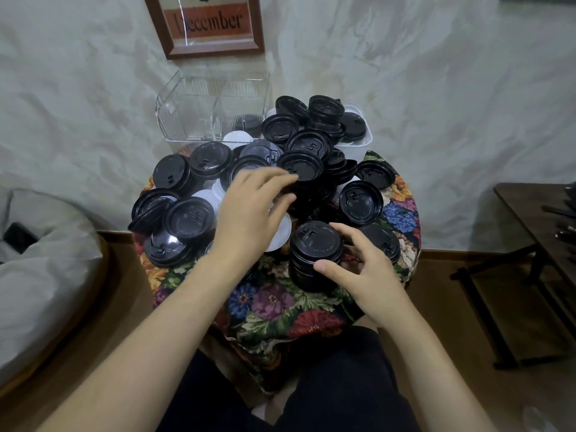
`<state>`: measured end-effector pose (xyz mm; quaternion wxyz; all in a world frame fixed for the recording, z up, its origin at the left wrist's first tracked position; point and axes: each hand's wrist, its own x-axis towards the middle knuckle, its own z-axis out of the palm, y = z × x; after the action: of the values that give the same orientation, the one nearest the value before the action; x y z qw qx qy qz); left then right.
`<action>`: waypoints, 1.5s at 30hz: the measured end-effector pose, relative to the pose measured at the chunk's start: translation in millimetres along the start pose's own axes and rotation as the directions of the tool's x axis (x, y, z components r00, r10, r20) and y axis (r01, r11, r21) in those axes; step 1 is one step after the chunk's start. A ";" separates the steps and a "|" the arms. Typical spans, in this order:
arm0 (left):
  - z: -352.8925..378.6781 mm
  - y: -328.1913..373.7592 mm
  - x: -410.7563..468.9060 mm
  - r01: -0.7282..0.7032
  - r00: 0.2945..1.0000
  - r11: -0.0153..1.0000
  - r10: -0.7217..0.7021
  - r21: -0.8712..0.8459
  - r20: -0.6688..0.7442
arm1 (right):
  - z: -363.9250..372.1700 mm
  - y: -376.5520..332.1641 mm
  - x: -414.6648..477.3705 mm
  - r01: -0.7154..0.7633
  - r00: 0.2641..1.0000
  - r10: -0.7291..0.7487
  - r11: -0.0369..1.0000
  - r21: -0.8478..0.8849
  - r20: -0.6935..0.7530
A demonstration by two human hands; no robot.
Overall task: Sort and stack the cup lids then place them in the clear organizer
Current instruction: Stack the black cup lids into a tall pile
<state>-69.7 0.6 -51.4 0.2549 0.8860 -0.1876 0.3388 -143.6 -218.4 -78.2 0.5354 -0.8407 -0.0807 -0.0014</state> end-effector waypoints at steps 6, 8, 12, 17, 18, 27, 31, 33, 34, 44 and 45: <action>21.2 -11.4 38.3 -0.046 0.987 0.987 0.021 0.154 0.159 | -0.1 1.7 -1.2 -0.001 1.000 0.001 1.000 0.004 -0.005; 21.6 -5.1 41.7 -0.024 0.981 0.992 0.000 0.122 0.194 | -0.4 2.3 -0.9 -0.006 1.000 0.006 1.000 0.000 -0.004; 23.7 0.6 43.1 0.045 0.976 0.997 -0.058 0.067 0.210 | -1.1 2.1 -1.2 -0.012 1.000 0.012 1.000 -0.001 0.006; 20.7 6.3 45.8 0.085 0.981 0.996 -0.087 0.017 0.171 | -0.7 1.8 -2.1 -0.014 1.000 0.014 1.000 0.015 0.011; 19.7 7.3 46.5 0.098 0.985 0.995 -0.096 -0.009 0.145 | -0.5 2.2 -2.1 -0.015 1.000 0.015 1.000 0.017 0.011; -20.5 32.8 28.3 0.294 0.954 0.834 -0.288 -0.467 0.086 | -0.1 1.5 -2.4 -0.020 1.000 0.019 0.999 0.029 0.015; -34.4 43.1 1.6 0.388 0.911 0.588 -0.362 -0.710 0.197 | 0.9 0.0 -2.7 -0.013 1.000 0.013 0.999 0.034 0.011; -35.2 45.0 -9.8 0.455 0.863 0.420 -0.423 -0.785 0.275 | 1.0 -1.3 -2.8 -0.008 1.000 0.008 0.999 0.036 0.005; -34.2 45.0 -13.9 0.494 0.835 0.350 -0.446 -0.796 0.322 | 0.9 -1.7 -2.8 -0.007 1.000 0.007 0.999 0.033 0.001; -22.8 35.1 -27.7 0.653 0.748 0.399 -0.472 -0.644 0.467 | 1.0 0.1 -2.1 0.006 1.000 -0.006 0.999 0.035 0.008; -22.4 35.9 -27.5 0.652 0.751 0.415 -0.465 -0.634 0.469 | 1.0 -0.9 -2.5 0.009 1.000 -0.009 0.999 0.031 0.007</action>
<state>-118.4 -10.7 -44.6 0.6817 0.7307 -0.0316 0.0196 -146.2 -217.5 -78.0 0.5482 -0.8319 -0.0862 0.0004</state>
